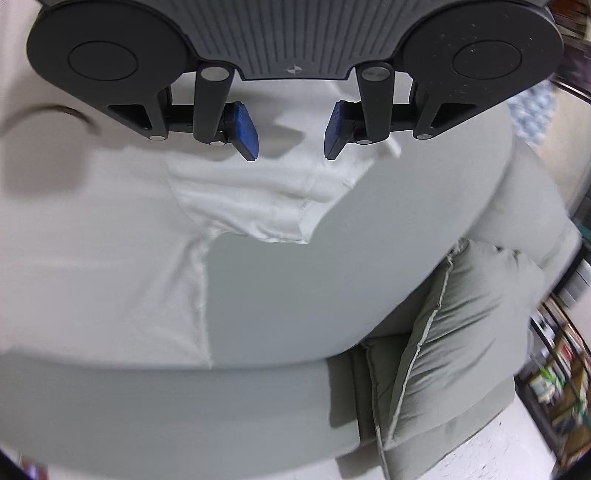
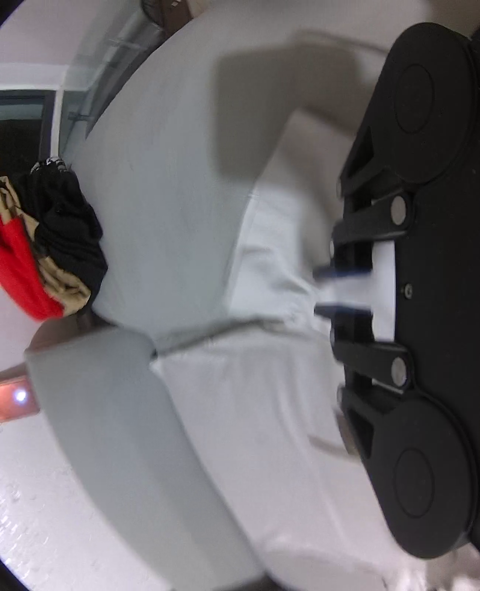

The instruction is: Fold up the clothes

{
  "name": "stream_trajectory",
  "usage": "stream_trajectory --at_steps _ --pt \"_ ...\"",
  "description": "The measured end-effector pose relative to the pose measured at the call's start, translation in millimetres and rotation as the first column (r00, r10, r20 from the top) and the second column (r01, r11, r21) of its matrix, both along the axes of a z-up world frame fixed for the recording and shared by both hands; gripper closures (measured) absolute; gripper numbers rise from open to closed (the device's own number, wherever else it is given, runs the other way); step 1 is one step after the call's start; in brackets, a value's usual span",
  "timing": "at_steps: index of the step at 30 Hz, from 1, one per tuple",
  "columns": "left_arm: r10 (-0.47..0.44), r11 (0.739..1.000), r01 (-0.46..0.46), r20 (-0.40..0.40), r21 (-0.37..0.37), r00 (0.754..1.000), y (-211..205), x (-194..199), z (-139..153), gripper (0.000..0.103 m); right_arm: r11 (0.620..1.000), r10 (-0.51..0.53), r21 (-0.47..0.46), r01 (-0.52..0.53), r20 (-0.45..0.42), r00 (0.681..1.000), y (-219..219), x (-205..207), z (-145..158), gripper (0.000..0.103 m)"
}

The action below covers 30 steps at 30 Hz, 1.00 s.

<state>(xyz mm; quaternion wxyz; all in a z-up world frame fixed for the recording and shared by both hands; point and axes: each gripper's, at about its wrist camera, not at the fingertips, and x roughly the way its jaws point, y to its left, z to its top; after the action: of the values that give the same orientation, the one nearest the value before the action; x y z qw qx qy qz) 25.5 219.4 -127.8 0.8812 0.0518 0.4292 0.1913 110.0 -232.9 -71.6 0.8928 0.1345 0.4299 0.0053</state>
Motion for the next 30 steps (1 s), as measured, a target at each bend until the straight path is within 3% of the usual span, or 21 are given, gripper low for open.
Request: stream_trajectory --at_steps 3,5,7,8,11,15,16,17,20,23,25,27,30 --pt "-0.058 0.995 0.063 0.059 -0.079 0.997 -18.6 -21.2 6.8 0.058 0.992 0.122 0.031 -0.122 -0.011 0.992 21.7 -25.6 1.7 0.077" --pt "-0.137 0.989 0.14 0.048 -0.055 0.989 -48.9 -23.9 -4.2 0.054 0.978 0.207 0.038 -0.206 -0.015 0.978 41.0 -38.9 -3.7 0.073" --pt "-0.205 0.979 0.205 -0.015 -0.015 0.979 -76.2 -23.7 -27.2 0.051 0.965 0.263 0.005 -0.263 -0.04 0.964 64.3 -47.6 -19.9 0.07" --pt "-0.231 0.973 0.231 -0.028 -0.004 0.973 -82.0 -32.1 -28.6 0.052 0.958 0.285 -0.013 -0.287 -0.09 0.954 73.9 -51.8 -31.1 0.069" --pt "-0.303 0.952 0.305 -0.055 0.022 0.951 -95.3 -62.3 -26.7 0.062 0.916 0.367 -0.13 -0.379 -0.108 0.924 86.4 -80.9 -32.1 0.069" --pt "-0.395 0.915 0.401 -0.093 0.053 0.914 -113.1 -102.4 -24.2 0.067 0.914 0.377 -0.085 -0.398 -0.191 0.906 62.7 -113.9 -20.4 0.074" --pt "-0.417 0.904 0.424 -0.103 0.06 0.903 -117.5 -112.5 -23.6 0.067 0.922 0.36 -0.066 -0.381 -0.213 0.908 55.6 -122.4 -18.8 0.08" --pt "-0.414 0.91 0.415 -0.075 0.003 0.907 -111.7 -119.8 -18.1 0.064 0.931 0.344 -0.046 -0.363 -0.234 0.909 48.6 -131.2 -17.3 0.083" --pt "-0.369 0.917 0.369 0.031 -0.148 0.929 -93.3 -133.1 0.2 0.054 0.947 0.318 -0.005 -0.32 -0.102 0.943 35.4 -146.6 -0.4 0.083" --pt "-0.35 0.921 0.362 0.1 -0.144 0.931 -98.7 -121.3 12.0 0.053 0.941 0.337 0.017 -0.337 0.008 0.942 44.1 -136.2 9.9 0.083" --pt "-0.378 0.911 0.392 0.123 -0.126 0.918 -109.5 -105.8 11.6 0.051 0.935 0.35 0.054 -0.35 0.018 0.937 58.8 -120.9 4.9 0.085" --pt "-0.422 0.891 0.433 0.105 -0.135 0.901 -121.0 -92.4 0.4 0.047 0.928 0.361 0.092 -0.361 0.012 0.932 72.3 -109.9 -7.6 0.087" --pt "-0.456 0.882 0.456 0.025 -0.118 0.89 -130.7 -92.5 -22.5 0.049 0.926 0.377 0.032 -0.376 -0.013 0.926 82.7 -113.4 -31.0 0.087"
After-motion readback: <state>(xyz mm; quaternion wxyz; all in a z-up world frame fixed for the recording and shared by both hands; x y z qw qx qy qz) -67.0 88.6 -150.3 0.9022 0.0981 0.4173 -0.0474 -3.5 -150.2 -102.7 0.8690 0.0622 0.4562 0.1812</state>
